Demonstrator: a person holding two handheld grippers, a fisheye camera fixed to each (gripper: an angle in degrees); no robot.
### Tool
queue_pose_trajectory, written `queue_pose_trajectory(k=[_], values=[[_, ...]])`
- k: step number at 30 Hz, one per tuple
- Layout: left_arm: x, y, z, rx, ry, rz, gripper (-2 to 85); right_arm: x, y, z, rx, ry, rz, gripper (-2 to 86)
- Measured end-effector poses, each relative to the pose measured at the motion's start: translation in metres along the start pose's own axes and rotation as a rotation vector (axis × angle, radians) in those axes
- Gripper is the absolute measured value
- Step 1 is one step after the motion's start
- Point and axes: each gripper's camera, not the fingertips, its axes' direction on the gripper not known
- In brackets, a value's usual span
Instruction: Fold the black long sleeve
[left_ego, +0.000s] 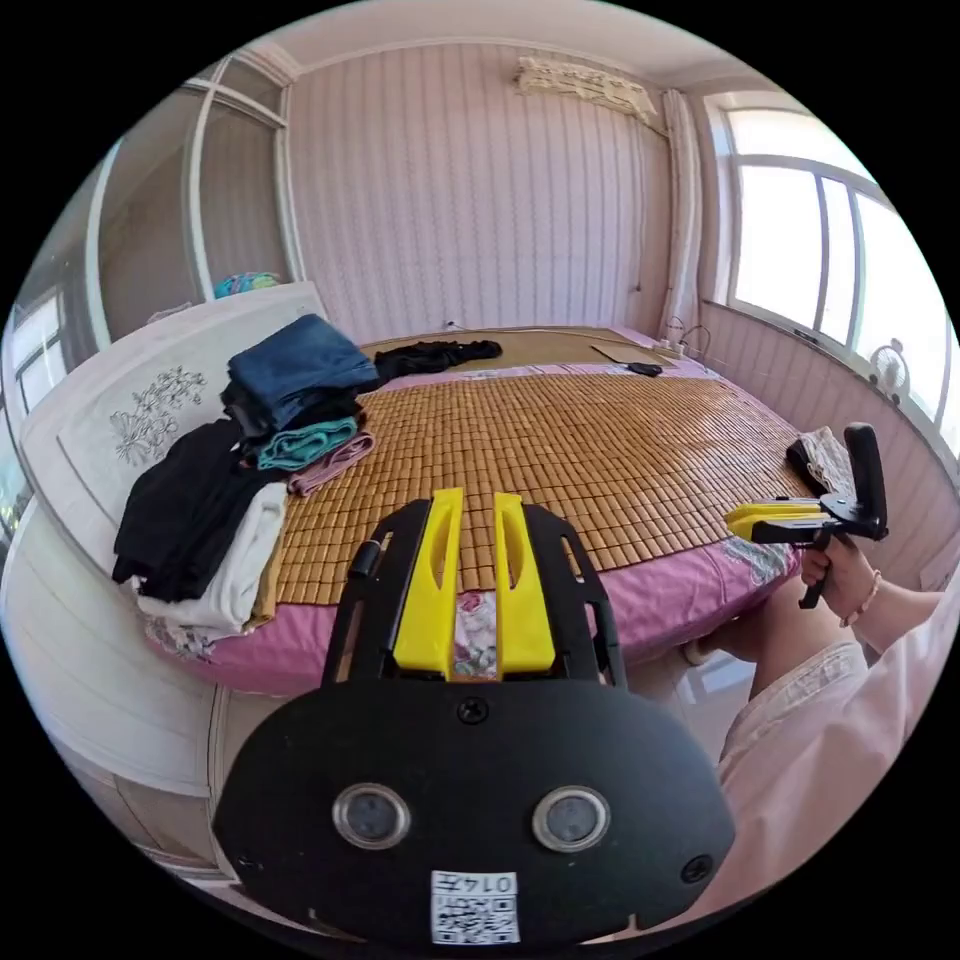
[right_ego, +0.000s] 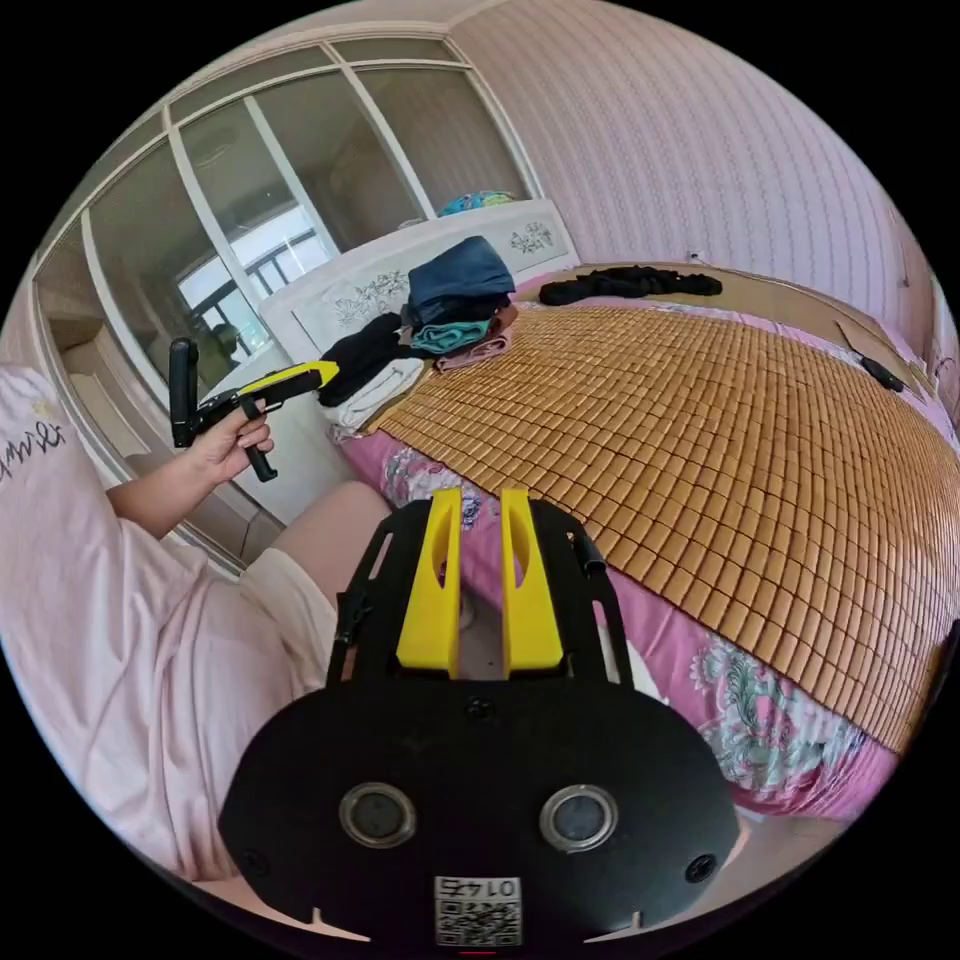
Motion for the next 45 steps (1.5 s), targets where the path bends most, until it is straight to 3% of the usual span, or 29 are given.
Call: queue_pose_trajectory(k=[10,21,27,29,31,34,40,45], values=[[-0.215,0.090,-0.074,-0.045,-0.253,-0.325,9.8,-0.176,-0.098,0.176,-0.075,-0.226,-0.475,8.6],[-0.387,0.099,-0.082,0.033,-0.281,-0.486,9.9,-0.316,-0.202,0.369,-0.186,-0.224,-0.739,14.4],[-0.463,0.068,-0.058,0.092,-0.170,-0.597,13.3,-0.372,-0.273,0.500,-0.472,-0.182,-0.681,12.8],[-0.474,0.061,-0.038,0.041,-0.204,-0.623,15.9,-0.370,-0.278,0.532,-0.511,-0.135,-0.611,11.5],[-0.484,0.057,-0.005,-0.118,-0.123,-0.645,13.9,-0.350,-0.271,0.566,-0.604,-0.095,-0.492,6.2],[-0.482,0.052,-0.012,-0.062,-0.041,-0.608,2.9,-0.317,-0.266,0.552,-0.550,-0.234,-0.410,0.8],[-0.424,-0.004,-0.049,0.076,-0.052,-0.345,-0.2,-0.249,-0.265,0.457,-0.314,-0.384,-0.355,-0.3],[-0.351,-0.090,-0.067,0.201,-0.079,-0.090,-0.8,-0.195,-0.265,0.358,-0.069,-0.344,-0.343,-0.4]])
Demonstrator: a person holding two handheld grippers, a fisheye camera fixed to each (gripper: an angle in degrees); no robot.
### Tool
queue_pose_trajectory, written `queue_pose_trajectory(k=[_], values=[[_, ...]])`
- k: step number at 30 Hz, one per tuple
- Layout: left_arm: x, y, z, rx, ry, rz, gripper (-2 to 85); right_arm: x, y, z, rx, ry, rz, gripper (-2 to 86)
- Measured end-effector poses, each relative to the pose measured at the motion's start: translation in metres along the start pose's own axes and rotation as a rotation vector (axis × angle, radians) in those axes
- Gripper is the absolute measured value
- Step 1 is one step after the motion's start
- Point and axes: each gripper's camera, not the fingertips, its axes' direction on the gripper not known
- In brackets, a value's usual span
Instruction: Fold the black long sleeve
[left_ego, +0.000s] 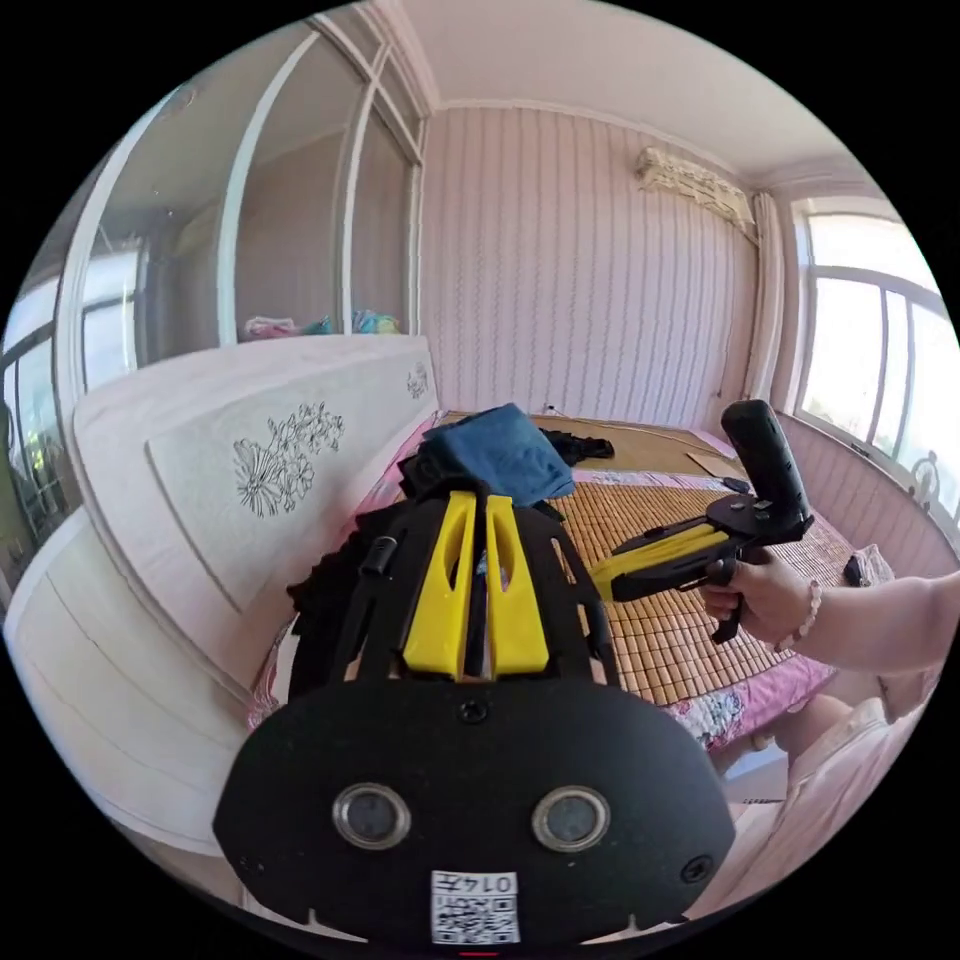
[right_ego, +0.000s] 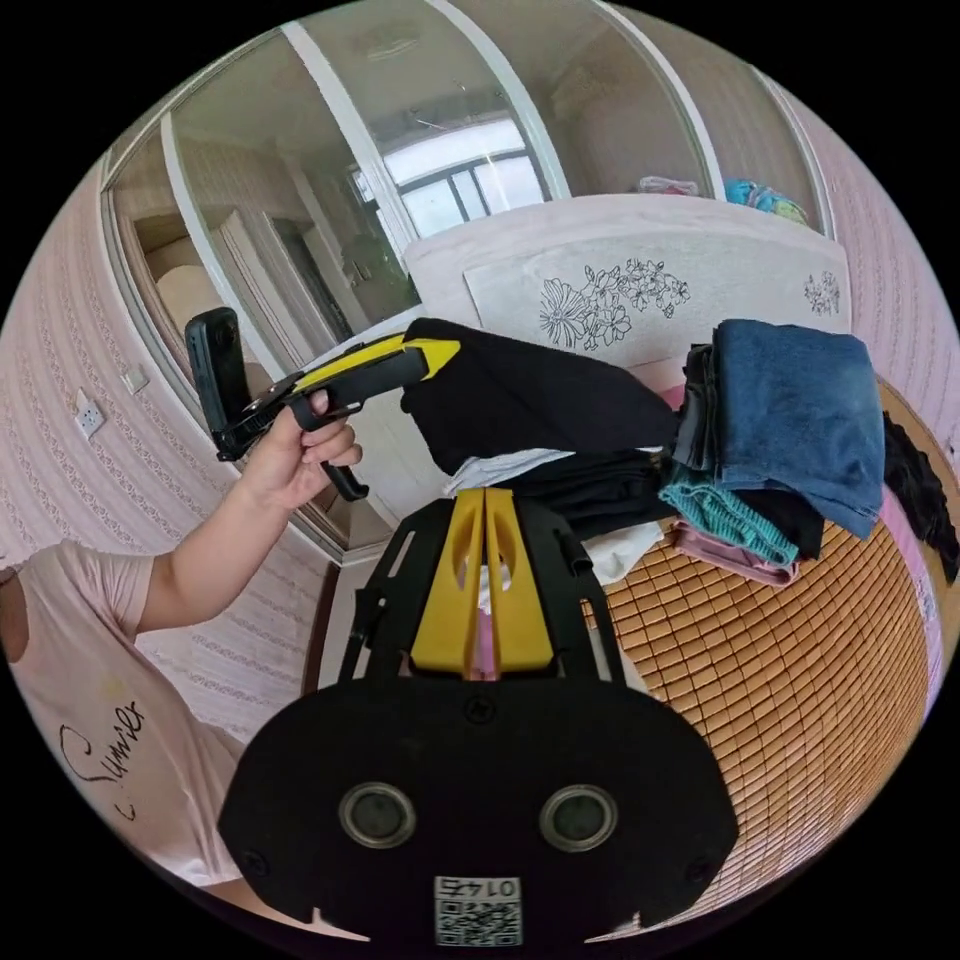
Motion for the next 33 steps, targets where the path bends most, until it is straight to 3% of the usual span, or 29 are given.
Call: queue_pose_trajectory(k=[5,9,11,13,16,20,23,26,28,33], values=[[0.106,-0.074,0.039,-0.007,0.086,0.164,-0.9,0.031,0.049,-0.111,0.116,0.040,0.103,-0.4],[0.273,-0.088,0.058,0.040,0.391,0.518,-0.3,0.057,0.143,-0.216,0.201,0.168,0.206,-0.3],[0.344,-0.069,0.076,0.013,0.550,0.563,0.6,0.072,0.201,-0.250,0.196,0.245,0.310,-0.3],[0.426,-0.020,0.118,-0.121,0.682,0.589,3.2,0.100,0.291,-0.273,0.102,0.363,0.506,-0.2],[0.493,0.063,0.170,-0.434,0.730,0.600,4.1,0.133,0.402,-0.274,-0.115,0.317,0.796,-0.2],[0.497,0.126,0.181,-0.602,0.765,0.582,4.2,0.129,0.479,-0.296,-0.102,0.284,0.931,0.1],[0.468,0.144,0.189,-0.670,0.632,0.484,4.5,0.130,0.492,-0.317,-0.046,0.287,0.936,1.2],[0.428,0.146,0.204,-0.701,0.517,0.248,5.1,0.139,0.466,-0.320,-0.056,0.295,0.842,4.2],[0.407,0.147,0.219,-0.727,0.459,0.104,6.1,0.150,0.430,-0.303,-0.145,0.290,0.736,6.8],[0.415,0.146,0.251,-0.768,0.486,0.025,10.2,0.175,0.380,-0.251,-0.373,0.351,0.624,8.5]])
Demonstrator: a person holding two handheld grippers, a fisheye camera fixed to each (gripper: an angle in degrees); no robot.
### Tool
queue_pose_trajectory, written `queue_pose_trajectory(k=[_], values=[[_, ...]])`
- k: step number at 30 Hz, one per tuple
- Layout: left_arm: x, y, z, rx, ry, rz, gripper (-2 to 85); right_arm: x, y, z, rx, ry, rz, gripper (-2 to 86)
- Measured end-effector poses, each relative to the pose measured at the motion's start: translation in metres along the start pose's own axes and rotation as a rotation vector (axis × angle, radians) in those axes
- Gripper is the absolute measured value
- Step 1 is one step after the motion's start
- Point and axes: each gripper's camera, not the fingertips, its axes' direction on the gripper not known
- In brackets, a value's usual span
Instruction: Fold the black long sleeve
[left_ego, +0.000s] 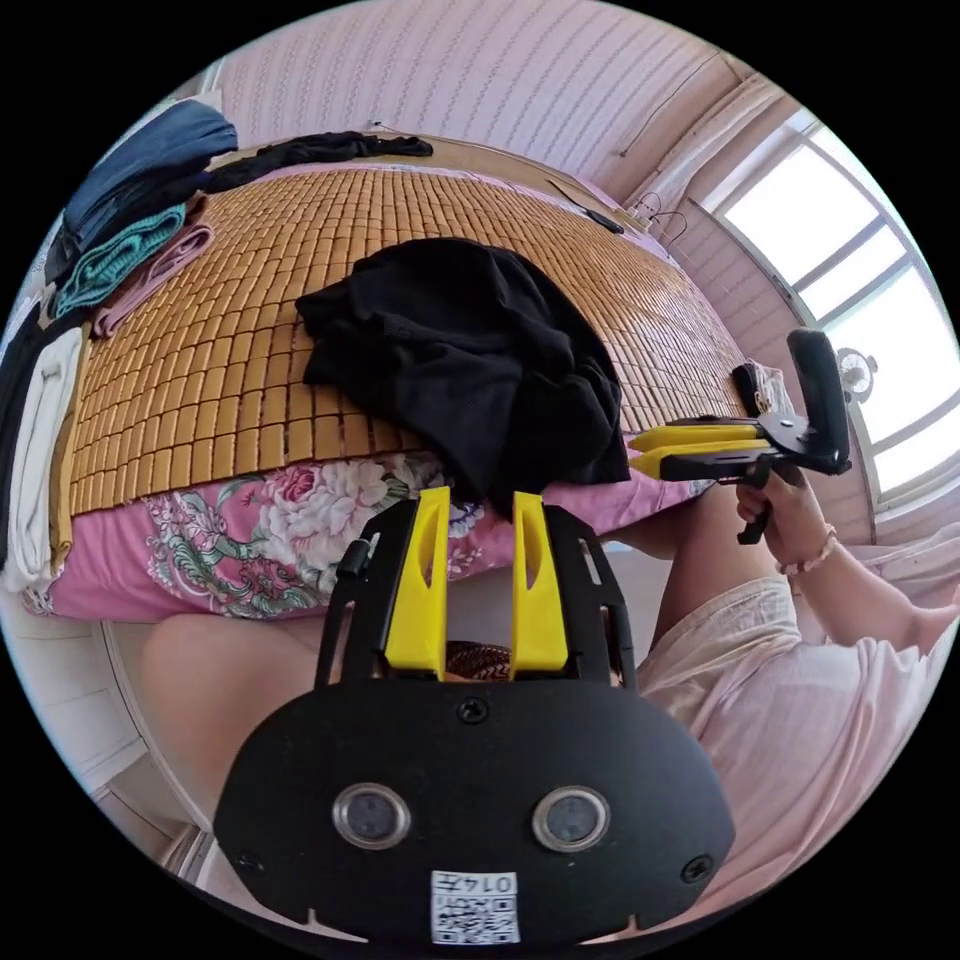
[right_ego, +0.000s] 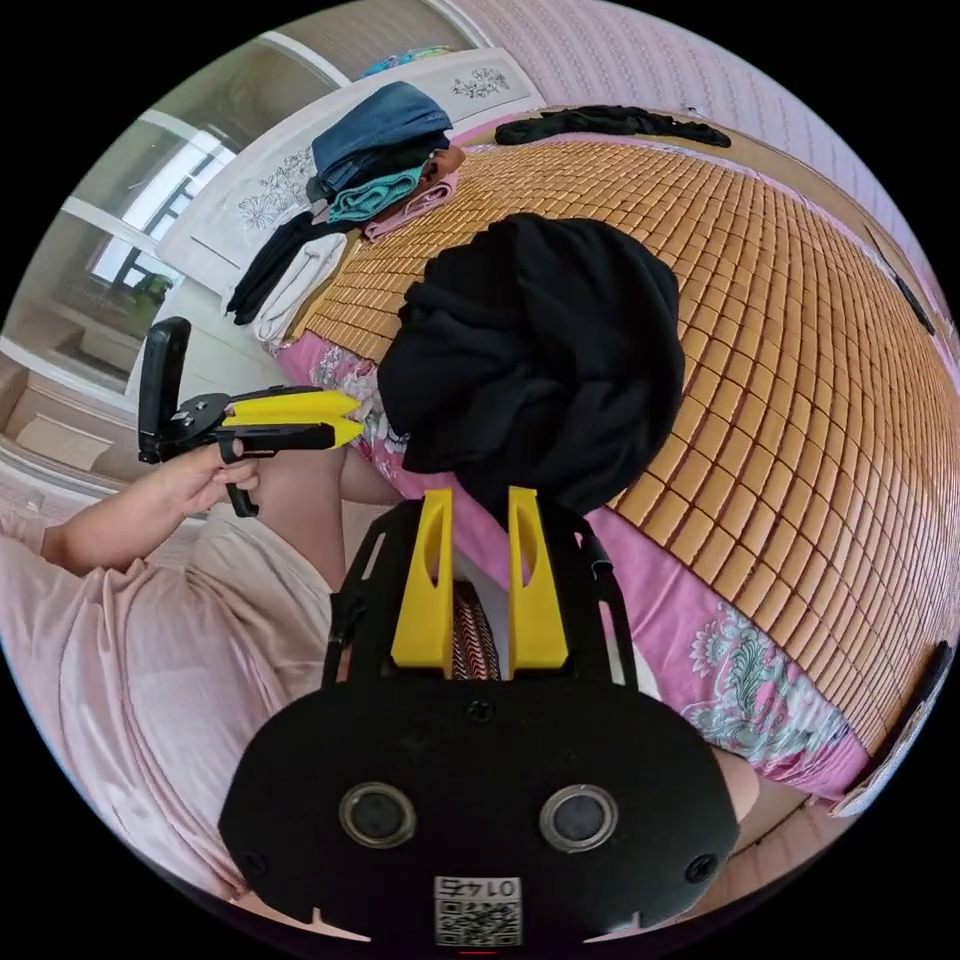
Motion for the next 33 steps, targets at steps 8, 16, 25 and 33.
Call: queue_pose_trajectory(k=[8,16,25,33], values=[[0.021,-0.043,0.053,-0.152,-0.109,0.150,0.2,0.037,-0.003,-0.029,-0.036,-0.025,0.024,2.4],[-0.049,-0.022,-0.014,0.046,-0.003,-0.030,-0.9,0.131,0.109,-0.161,0.269,-0.135,0.372,1.3],[-0.074,-0.031,-0.019,0.037,-0.001,-0.172,5.1,0.151,0.139,-0.189,0.341,-0.153,0.546,4.8],[-0.041,-0.053,0.029,-0.175,0.024,-0.117,10.5,0.083,0.059,-0.141,-0.068,0.005,0.196,15.4]])
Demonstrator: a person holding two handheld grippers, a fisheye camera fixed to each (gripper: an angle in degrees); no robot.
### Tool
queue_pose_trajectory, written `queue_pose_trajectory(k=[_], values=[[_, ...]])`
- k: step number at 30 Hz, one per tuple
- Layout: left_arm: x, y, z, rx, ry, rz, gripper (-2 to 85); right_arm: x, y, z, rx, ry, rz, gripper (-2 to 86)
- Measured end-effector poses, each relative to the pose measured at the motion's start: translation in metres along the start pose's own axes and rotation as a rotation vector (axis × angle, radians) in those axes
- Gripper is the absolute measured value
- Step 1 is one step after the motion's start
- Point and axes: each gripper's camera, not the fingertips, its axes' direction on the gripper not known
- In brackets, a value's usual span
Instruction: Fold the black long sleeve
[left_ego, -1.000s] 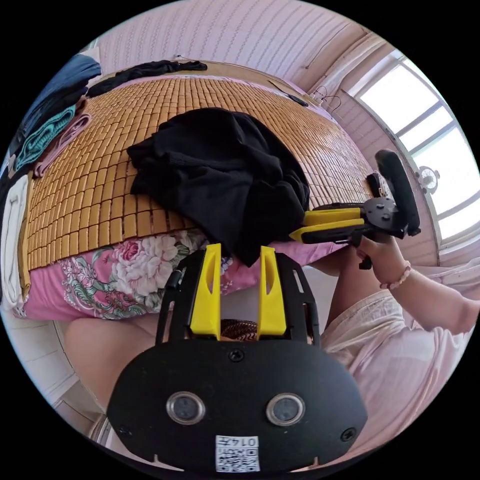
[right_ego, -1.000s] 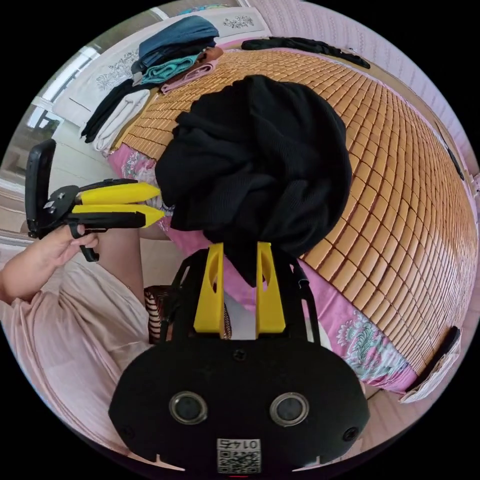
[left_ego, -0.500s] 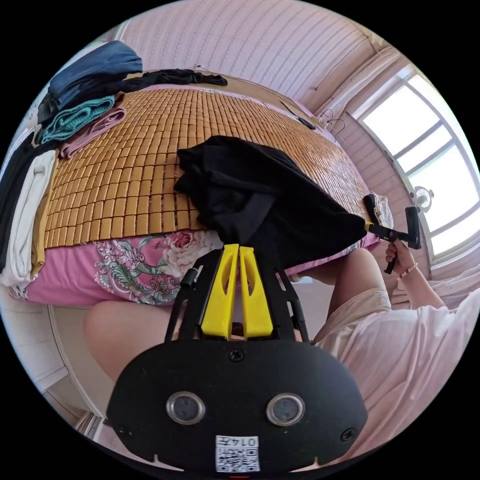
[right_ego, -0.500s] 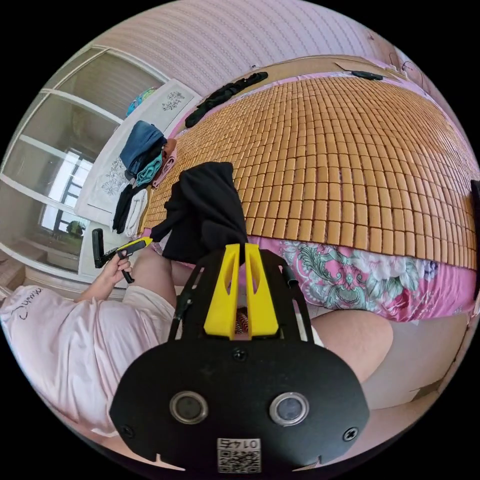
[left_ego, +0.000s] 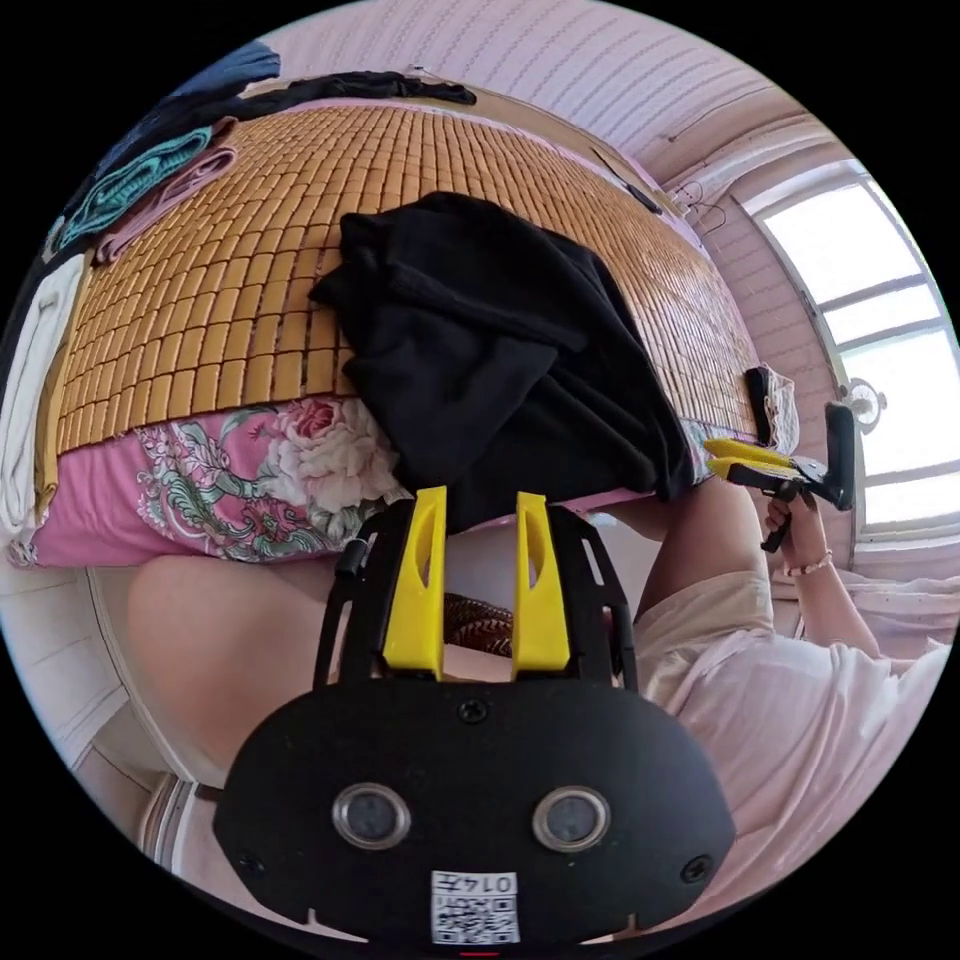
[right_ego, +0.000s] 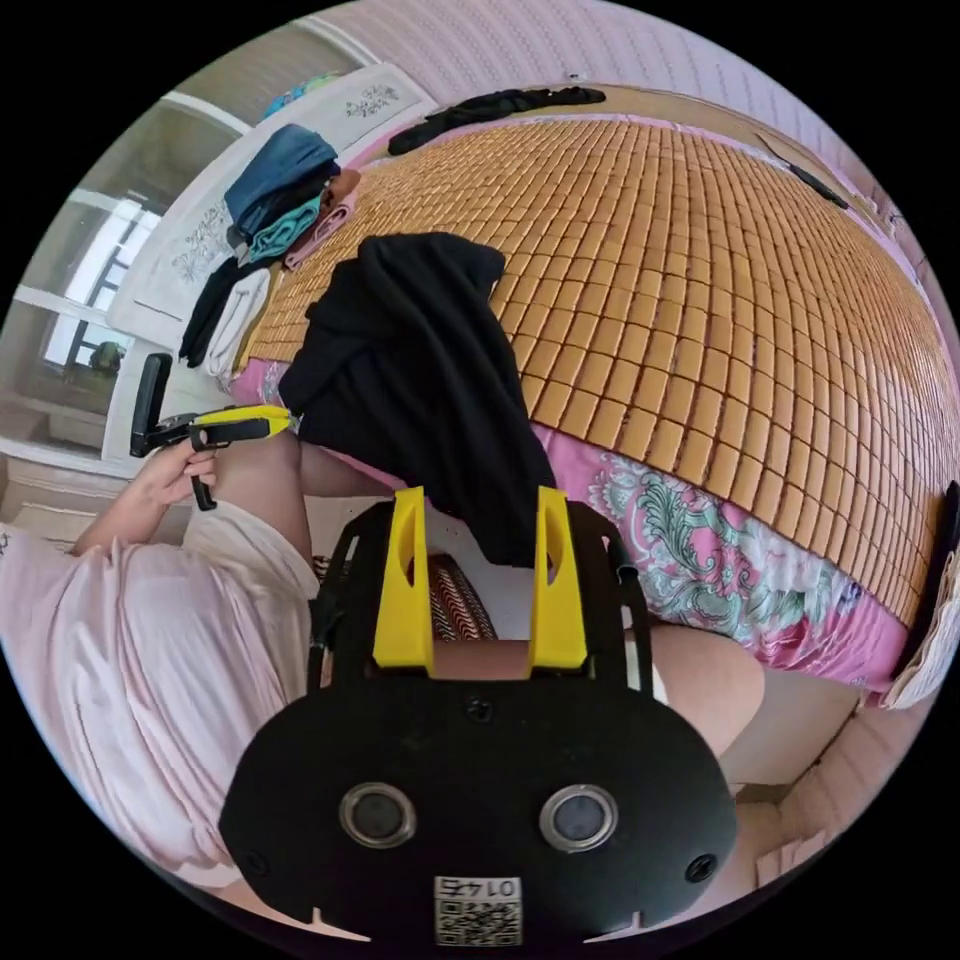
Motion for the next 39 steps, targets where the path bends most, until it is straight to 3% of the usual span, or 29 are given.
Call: queue_pose_trajectory(k=[2,5,8,14,18,20,22,35,39], values=[[0.002,-0.009,0.015,-0.056,-0.033,-0.011,10.0,-0.009,-0.011,0.021,-0.098,0.080,-0.012,15.2],[0.007,-0.020,0.024,-0.091,-0.129,0.005,6.8,-0.018,-0.015,0.019,-0.094,0.257,-0.015,8.3],[0.012,-0.024,0.023,-0.099,-0.176,0.013,5.8,-0.008,-0.012,0.007,-0.098,0.179,0.007,4.1],[0.022,-0.008,-0.012,0.058,-0.147,0.081,12.6,0.005,0.019,-0.045,0.036,0.114,0.039,0.4],[0.014,-0.026,0.025,-0.229,-0.067,0.069,9.3,0.018,0.033,-0.064,0.106,-0.025,0.102,0.1],[0.013,-0.031,0.039,-0.319,-0.091,0.062,3.4,0.025,0.039,-0.070,0.141,-0.116,0.136,0.0],[0.008,-0.030,0.030,-0.258,-0.087,0.030,-0.3,0.030,0.050,-0.082,0.209,-0.182,0.175,0.0],[0.006,0.030,-0.033,0.002,-0.028,0.026,-1.0,0.021,0.074,-0.123,0.338,-0.326,0.184,-0.1],[0.014,0.056,-0.089,0.227,0.070,0.072,-1.0,0.004,0.091,-0.169,0.535,-0.272,0.180,-0.1]])
